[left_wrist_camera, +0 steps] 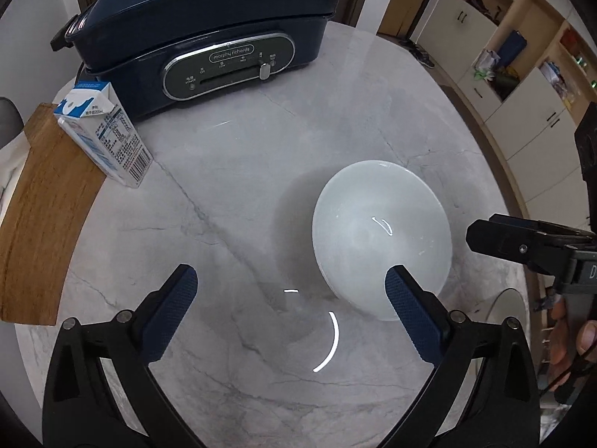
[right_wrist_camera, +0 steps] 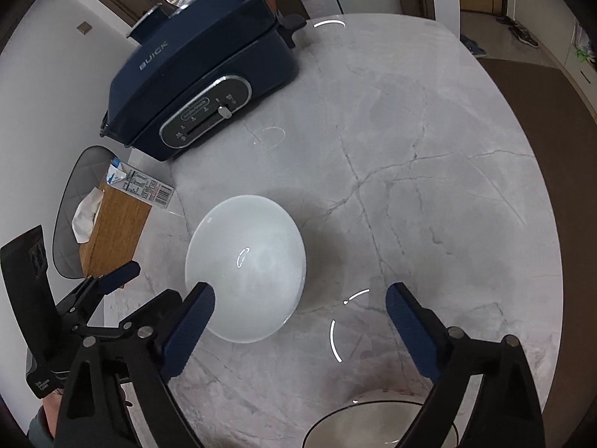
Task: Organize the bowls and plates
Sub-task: 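Reach both grippers to the smaller white bowl and close on its rim, then carry the small white bowl into the large white bowl and open both grippers, then reach both grippers to the pink floral bowl and close on its rim, then carry the pink floral bowl onto the nested white bowls and open both grippers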
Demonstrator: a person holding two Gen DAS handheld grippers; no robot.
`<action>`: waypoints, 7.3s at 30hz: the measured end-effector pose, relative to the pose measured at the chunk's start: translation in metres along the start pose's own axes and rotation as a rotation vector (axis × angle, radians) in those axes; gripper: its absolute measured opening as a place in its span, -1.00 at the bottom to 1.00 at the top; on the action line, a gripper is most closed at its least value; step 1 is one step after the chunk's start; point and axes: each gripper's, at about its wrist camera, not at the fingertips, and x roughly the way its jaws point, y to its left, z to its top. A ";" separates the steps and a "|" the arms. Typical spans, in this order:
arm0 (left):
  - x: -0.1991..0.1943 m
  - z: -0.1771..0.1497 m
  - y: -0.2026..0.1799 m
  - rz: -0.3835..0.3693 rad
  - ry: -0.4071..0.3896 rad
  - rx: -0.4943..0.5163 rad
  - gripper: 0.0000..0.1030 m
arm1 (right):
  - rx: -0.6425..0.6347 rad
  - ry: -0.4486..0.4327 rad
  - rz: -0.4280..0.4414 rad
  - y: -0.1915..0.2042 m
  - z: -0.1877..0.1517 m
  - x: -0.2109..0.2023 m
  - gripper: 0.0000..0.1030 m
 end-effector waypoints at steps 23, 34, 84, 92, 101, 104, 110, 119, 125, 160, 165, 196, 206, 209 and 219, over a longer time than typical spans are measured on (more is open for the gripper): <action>0.045 0.004 -0.020 -0.082 0.046 0.031 -0.82 | 0.006 0.140 -0.066 0.011 0.002 0.054 -0.80; 0.000 -0.008 -0.012 -0.100 0.014 0.032 -0.82 | -0.001 0.112 -0.031 0.017 -0.005 0.026 -0.81; -0.097 -0.321 -0.030 -0.076 0.129 0.030 -0.77 | -0.080 0.200 -0.079 0.080 -0.277 -0.055 -0.75; -0.081 -0.318 -0.033 -0.063 0.145 0.048 -0.76 | -0.090 0.208 -0.112 0.075 -0.277 -0.045 -0.75; -0.077 -0.312 -0.036 -0.024 0.140 0.050 -0.75 | -0.117 0.215 -0.140 0.078 -0.276 -0.040 -0.71; -0.076 -0.312 -0.038 -0.018 0.141 0.052 -0.73 | -0.118 0.216 -0.143 0.080 -0.276 -0.040 -0.59; -0.082 -0.315 -0.044 -0.037 0.115 0.058 -0.31 | -0.126 0.192 -0.137 0.085 -0.273 -0.046 -0.15; -0.115 -0.316 -0.046 -0.037 0.065 0.033 0.82 | -0.101 0.121 -0.124 0.091 -0.269 -0.085 0.60; -0.155 -0.308 -0.033 -0.054 0.007 0.023 0.84 | -0.075 0.013 -0.099 0.071 -0.258 -0.136 0.79; 0.022 -0.112 -0.160 -0.058 0.117 0.223 0.05 | 0.174 0.087 -0.134 -0.108 -0.115 -0.070 0.07; 0.034 -0.111 -0.160 -0.146 0.144 0.215 -0.39 | 0.181 0.111 -0.089 -0.111 -0.117 -0.060 -0.27; -0.063 -0.141 -0.132 -0.213 0.108 0.218 -0.82 | 0.193 0.101 0.191 -0.061 -0.135 -0.101 -0.63; -0.132 -0.200 -0.082 -0.180 0.081 0.180 -0.82 | 0.113 0.128 0.229 0.003 -0.172 -0.117 -0.61; -0.144 -0.224 -0.062 -0.176 0.087 0.150 -0.82 | 0.093 0.148 0.237 0.021 -0.186 -0.112 -0.61; -0.153 -0.284 -0.025 -0.171 0.118 0.085 -0.82 | 0.067 0.181 0.242 0.056 -0.227 -0.094 -0.61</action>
